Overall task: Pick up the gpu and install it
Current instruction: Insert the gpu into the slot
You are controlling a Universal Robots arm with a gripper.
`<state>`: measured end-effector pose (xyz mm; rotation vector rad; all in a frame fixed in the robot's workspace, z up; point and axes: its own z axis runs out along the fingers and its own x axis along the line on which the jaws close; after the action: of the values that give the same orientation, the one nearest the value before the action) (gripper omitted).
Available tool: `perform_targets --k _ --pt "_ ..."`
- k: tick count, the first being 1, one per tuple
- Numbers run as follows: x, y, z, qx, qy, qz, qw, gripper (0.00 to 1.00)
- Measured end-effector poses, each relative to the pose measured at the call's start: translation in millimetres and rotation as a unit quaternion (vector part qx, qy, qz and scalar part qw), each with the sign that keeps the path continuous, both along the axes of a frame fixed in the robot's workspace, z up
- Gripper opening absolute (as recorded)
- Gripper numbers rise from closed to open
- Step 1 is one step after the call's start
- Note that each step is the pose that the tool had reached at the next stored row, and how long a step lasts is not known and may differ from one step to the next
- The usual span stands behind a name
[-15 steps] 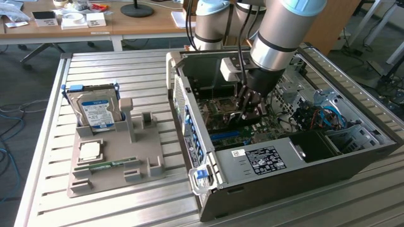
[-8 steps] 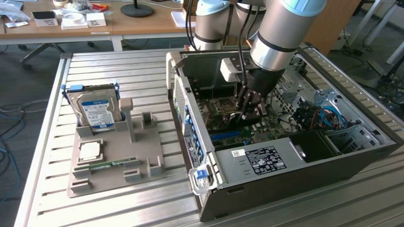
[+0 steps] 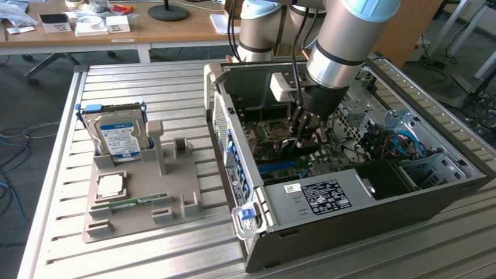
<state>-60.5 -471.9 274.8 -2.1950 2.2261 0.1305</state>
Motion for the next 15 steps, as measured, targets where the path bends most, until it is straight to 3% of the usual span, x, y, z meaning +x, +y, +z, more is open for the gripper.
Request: perform_targets --k 15 --pt "-1.1 0.0 -3.6 0.0001 -0.0001 -0.012 0.9999 0.27"
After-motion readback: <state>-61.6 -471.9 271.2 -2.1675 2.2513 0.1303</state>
